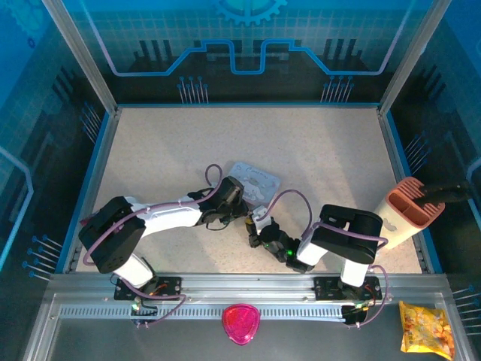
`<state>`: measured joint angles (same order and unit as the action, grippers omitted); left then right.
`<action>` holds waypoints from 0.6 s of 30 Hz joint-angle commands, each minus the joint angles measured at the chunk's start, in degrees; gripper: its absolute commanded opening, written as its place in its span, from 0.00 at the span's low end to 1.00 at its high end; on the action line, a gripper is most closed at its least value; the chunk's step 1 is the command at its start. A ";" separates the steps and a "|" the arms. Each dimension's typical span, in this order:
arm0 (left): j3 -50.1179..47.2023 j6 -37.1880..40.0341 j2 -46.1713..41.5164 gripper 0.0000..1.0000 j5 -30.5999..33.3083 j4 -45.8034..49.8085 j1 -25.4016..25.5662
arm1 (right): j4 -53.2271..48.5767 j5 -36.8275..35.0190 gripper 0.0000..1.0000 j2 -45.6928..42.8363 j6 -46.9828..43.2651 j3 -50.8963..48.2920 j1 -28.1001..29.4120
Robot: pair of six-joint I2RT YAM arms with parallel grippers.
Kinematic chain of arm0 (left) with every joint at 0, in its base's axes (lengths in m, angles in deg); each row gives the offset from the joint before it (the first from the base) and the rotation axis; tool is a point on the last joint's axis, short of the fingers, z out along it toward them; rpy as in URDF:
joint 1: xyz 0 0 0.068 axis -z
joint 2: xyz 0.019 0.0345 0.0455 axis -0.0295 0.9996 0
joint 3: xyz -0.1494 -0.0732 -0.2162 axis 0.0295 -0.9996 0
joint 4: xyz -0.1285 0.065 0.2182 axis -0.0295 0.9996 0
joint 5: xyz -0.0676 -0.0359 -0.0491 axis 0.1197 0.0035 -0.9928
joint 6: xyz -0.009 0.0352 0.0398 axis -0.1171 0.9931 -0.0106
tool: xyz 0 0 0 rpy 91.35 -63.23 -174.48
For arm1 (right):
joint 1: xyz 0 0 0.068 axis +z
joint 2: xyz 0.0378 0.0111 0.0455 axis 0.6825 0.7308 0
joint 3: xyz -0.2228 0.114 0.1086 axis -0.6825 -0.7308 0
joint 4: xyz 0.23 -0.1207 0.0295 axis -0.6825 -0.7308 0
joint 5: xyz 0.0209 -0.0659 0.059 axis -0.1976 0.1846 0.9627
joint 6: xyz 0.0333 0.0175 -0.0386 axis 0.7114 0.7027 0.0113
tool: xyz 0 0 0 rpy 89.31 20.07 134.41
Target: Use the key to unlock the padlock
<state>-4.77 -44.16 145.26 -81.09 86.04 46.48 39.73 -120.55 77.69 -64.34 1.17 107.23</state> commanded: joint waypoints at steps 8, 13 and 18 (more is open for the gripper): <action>-3.10 1.82 -1.17 0.09 -0.42 -2.92 0.03 | 13.75 9.51 0.00 0.31 7.88 -3.46 -4.89; -7.51 3.60 -2.28 0.08 -3.48 -9.53 -0.37 | 18.72 12.81 0.00 2.88 11.80 -5.27 -7.87; -11.89 3.72 -4.95 0.07 -4.53 -13.56 -1.13 | 19.11 13.35 0.00 3.68 11.54 -6.36 -8.72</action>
<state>-13.71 -41.45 142.49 -83.98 72.88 45.85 54.66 -108.31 80.64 -54.20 -4.34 99.05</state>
